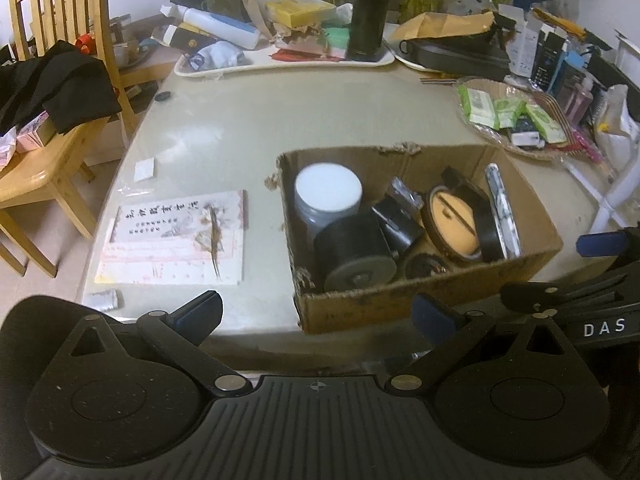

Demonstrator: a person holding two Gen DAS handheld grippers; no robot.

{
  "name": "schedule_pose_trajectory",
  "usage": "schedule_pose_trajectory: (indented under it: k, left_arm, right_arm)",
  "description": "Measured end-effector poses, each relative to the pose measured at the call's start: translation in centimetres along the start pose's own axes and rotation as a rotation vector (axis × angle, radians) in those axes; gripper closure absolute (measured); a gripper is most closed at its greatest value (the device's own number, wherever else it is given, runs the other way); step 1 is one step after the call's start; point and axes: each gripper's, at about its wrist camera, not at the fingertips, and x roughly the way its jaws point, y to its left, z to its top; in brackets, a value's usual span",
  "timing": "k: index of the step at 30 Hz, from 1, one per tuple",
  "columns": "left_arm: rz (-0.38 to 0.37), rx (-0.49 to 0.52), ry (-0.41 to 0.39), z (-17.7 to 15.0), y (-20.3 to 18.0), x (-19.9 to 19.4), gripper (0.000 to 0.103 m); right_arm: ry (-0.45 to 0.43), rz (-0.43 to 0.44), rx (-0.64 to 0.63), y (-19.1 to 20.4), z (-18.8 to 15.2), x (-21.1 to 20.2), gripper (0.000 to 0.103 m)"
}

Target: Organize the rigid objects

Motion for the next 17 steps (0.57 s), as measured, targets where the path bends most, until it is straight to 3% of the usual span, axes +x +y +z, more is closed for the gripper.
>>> schedule_pose_trajectory:
  k: [17]
  left_arm:
    - [0.003, -0.041, 0.041, 1.6, 0.7, 0.1, 0.000]
  right_arm:
    - [0.047, 0.009, 0.057, -2.1, 1.5, 0.4, 0.000]
